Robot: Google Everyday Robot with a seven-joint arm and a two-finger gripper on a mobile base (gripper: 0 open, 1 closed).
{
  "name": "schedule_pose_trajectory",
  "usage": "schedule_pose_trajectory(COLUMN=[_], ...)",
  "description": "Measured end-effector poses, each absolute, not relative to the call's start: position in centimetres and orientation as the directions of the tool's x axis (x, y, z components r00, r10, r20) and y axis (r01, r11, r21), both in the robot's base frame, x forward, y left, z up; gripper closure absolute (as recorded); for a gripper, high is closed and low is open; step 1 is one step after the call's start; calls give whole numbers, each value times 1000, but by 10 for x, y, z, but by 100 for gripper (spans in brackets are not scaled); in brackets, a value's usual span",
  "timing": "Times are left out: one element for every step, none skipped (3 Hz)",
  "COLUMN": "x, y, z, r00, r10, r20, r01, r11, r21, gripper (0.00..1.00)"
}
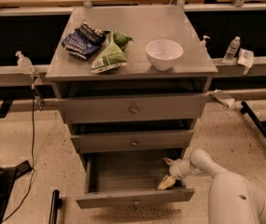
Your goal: Open bottom drawer
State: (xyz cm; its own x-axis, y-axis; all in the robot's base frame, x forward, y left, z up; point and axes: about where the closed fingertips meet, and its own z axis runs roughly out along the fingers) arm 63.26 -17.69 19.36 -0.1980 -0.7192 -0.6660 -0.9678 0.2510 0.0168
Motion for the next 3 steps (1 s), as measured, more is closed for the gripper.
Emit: schedule_pose_trajectory(x=[632, 632, 630], y=[-172, -167, -164], z=[194, 199, 200], r00=[-183, -159, -130], r10=[-726, -734, -759], r20=[-662, -660, -638], r01=[-972, -978, -985], r11=[235, 210, 174], r21=[11, 3, -7], gripper=[25, 49, 80])
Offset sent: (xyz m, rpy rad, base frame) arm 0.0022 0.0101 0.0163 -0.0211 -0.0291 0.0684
